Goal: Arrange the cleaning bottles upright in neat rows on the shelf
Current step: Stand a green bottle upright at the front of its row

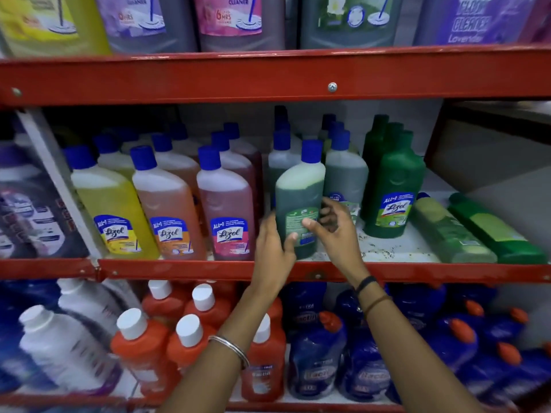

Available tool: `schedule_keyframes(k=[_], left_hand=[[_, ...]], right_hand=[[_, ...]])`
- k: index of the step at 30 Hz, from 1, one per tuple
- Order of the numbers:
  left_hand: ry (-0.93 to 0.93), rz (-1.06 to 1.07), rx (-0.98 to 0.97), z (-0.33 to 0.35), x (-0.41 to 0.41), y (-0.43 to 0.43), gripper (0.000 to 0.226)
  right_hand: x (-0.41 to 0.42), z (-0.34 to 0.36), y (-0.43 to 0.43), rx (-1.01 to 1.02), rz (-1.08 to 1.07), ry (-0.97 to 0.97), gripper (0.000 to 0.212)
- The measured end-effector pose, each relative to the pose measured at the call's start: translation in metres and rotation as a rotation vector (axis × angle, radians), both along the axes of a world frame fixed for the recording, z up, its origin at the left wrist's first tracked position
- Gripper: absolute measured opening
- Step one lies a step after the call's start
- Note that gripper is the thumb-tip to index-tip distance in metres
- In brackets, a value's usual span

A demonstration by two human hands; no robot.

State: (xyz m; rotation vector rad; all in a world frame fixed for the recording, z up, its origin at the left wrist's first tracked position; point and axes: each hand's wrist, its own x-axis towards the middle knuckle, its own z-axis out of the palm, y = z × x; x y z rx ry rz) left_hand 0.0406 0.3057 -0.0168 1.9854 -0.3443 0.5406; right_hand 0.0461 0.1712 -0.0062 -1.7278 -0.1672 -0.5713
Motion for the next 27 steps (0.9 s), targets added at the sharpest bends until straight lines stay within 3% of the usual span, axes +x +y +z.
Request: schedule_keyframes(k=[3,8,12,16,19,27], left_hand=[[0.035,-0.02,0.01,-0.006,0.0,0.005,0.045],[-0.019,-0.079,0.034,-0.009,-0.008,0.007,0.022],[-0.078,-0.082,0.011,-0.013,-0.013,0.013,0.009],[0.072,-0.134,0.067,-0.005,-0.008,0.006,0.052],[0.192,-0.212,0.097,0.002,-0.006,-0.001,0.078],[0.15,0.084,0.239,0.005,-0.008,-0.013,0.087]], right_hand=[[-0.007,-0.001,0.007,-0.014,-0.084,0.02,0.052],[-0.014,0.008,0.031,-0.203,-0.186,0.111,0.087],[-0.014,0.011,0.03,-0.253,-0.155,0.099,0.07],[-0.024,0.01,0.014,-0.206,0.083,0.072,0.042],[-0.024,0.013,0.0,-0.183,0.179,0.113,0.036],[-0.014,0.014,0.0,-0.122,0.17,0.199,0.033]])
